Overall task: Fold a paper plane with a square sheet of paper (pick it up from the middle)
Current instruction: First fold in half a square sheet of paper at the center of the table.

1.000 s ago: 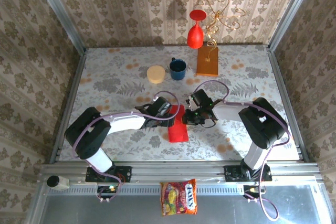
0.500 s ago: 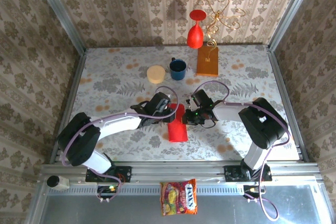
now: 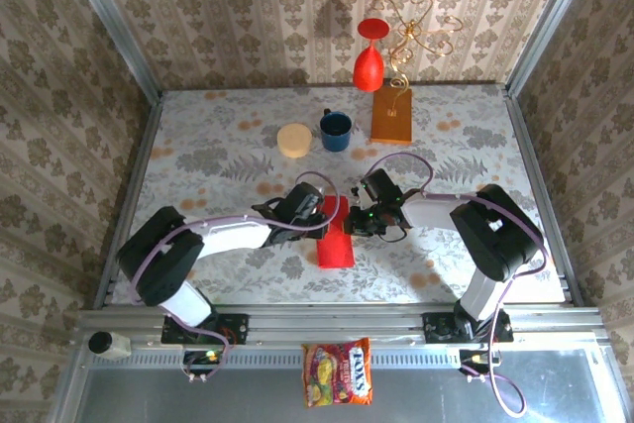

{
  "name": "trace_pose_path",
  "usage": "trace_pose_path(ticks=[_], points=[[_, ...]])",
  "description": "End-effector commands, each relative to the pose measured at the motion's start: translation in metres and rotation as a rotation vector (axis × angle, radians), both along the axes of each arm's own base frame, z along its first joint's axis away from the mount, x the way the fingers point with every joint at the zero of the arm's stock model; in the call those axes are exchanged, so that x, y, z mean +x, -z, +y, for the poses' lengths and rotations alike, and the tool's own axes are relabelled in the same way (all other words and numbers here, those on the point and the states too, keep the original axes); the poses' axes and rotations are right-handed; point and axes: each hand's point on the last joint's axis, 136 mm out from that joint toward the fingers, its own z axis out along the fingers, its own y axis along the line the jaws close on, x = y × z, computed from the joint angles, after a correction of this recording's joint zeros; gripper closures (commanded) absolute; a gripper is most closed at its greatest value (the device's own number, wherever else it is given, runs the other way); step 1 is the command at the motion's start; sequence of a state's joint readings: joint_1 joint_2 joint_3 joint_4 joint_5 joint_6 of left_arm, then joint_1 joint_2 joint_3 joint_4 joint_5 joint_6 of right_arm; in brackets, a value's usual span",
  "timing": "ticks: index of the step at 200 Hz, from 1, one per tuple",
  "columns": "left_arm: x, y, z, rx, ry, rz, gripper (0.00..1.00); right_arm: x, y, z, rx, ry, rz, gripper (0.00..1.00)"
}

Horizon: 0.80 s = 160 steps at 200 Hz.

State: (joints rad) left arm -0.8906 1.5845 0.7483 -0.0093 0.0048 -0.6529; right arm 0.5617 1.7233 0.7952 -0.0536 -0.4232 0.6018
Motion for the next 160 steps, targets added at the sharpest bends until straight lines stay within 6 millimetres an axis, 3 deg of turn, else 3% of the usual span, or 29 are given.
trace_pose_path(ticks=[1, 41, 106, 160], points=[[-0.005, 0.018, 0.005, 0.011, -0.009, 0.024, 0.83, -0.016, 0.034, -0.025, -0.121, 0.033, 0.074, 0.92], [-0.008, 0.030, 0.011, 0.029, -0.021, 0.040, 0.83, -0.017, 0.035, -0.027, -0.125, 0.032, 0.076, 0.92], [0.017, -0.020, 0.004, -0.051, -0.026, -0.057, 0.76, -0.018, 0.036, -0.028, -0.126, 0.036, 0.078, 0.92], [0.032, -0.020, -0.001, -0.074, 0.010, -0.070, 0.79, -0.019, 0.037, -0.030, -0.127, 0.036, 0.078, 0.92]])
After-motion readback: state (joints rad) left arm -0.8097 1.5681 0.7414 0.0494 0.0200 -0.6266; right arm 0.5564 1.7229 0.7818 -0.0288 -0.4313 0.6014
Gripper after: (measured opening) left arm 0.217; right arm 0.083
